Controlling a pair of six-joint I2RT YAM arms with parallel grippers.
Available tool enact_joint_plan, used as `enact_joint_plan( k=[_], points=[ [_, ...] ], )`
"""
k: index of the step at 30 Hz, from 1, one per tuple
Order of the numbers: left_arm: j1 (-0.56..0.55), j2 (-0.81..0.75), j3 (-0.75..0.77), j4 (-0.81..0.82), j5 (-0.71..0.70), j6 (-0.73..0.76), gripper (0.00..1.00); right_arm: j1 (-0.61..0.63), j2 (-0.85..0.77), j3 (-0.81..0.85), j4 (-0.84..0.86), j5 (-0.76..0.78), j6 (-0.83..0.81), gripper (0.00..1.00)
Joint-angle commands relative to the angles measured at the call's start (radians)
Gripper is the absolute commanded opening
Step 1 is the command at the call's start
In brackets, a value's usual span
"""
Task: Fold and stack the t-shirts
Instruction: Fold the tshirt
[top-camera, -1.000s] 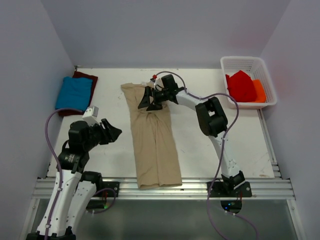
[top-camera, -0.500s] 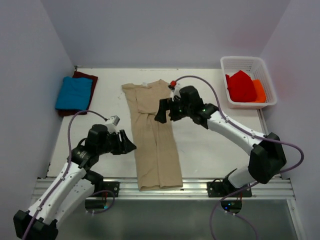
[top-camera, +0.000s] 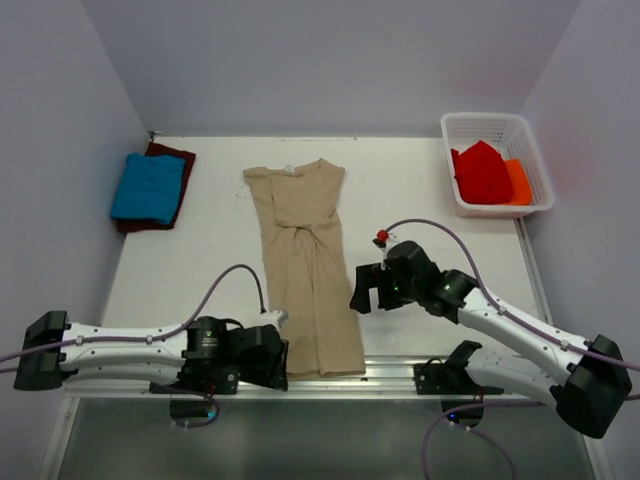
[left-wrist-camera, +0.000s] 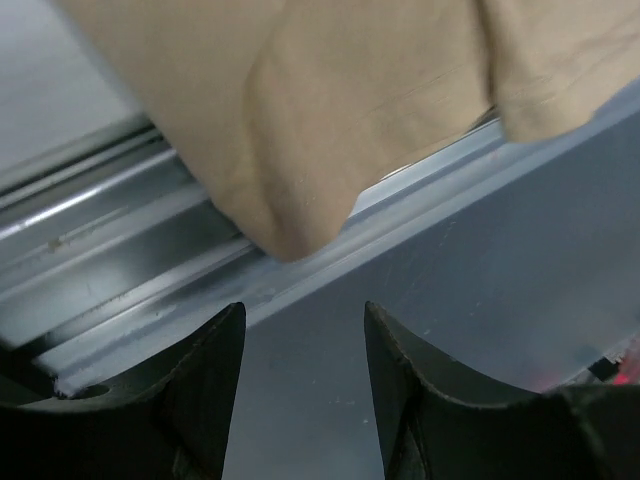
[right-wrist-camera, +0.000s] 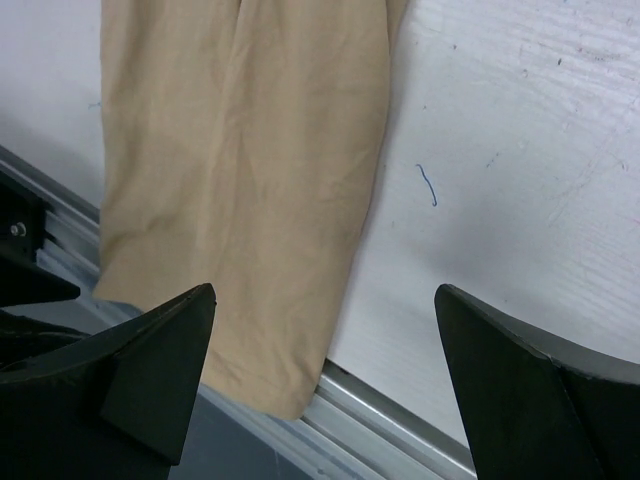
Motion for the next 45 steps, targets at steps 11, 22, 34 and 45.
enact_joint_plan(
  k=[11, 22, 34, 45],
  points=[
    [-0.195, 0.079, 0.066, -0.094, -0.293, -0.378, 0.55, 0.015, -0.158, -0.17, -0.01, -0.153, 0.13, 0.95],
    [-0.179, 0.2, -0.012, 0.089, -0.328, -0.429, 0.57, 0.032, -0.167, -0.159, -0.053, -0.19, 0.149, 0.95],
    [-0.181, 0.238, -0.014, 0.052, -0.319, -0.464, 0.56, 0.093, -0.191, -0.222, -0.066, -0.29, 0.275, 0.83],
    [-0.192, 0.185, -0.089, 0.04, -0.347, -0.542, 0.54, 0.141, -0.23, -0.34, -0.003, -0.354, 0.454, 0.7]
  ],
)
